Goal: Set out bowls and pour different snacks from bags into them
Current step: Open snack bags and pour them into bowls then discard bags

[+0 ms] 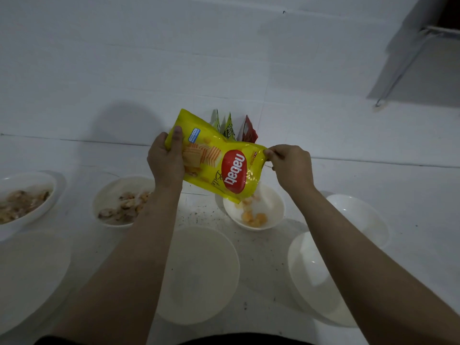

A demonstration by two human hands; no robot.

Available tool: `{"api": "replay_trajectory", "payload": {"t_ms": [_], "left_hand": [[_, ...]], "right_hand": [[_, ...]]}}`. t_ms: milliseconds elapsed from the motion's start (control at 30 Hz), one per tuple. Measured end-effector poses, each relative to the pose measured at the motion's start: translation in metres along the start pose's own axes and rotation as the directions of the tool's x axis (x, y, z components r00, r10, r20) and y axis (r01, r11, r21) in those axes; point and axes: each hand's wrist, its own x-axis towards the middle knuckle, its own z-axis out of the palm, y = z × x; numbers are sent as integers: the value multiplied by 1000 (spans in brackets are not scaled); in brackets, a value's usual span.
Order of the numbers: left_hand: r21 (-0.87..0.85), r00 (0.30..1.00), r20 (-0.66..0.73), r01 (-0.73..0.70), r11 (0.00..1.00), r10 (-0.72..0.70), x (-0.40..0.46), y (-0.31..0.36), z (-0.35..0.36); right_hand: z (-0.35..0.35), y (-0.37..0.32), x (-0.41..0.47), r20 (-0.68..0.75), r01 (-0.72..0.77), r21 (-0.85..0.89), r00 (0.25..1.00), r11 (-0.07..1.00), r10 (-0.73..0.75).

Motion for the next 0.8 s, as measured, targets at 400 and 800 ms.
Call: {"api": "replay_trajectory", "payload": {"t_ms": [400,800], "left_hand": [[76,998,21,-53,996,51,1,4,0],[51,999,11,-49,997,49,3,1,-4]], "right_hand": [[-3,4,0,19,-20,32,1000,999,19],[1,4,3,50,4,-5,999,1000,-4]]}}
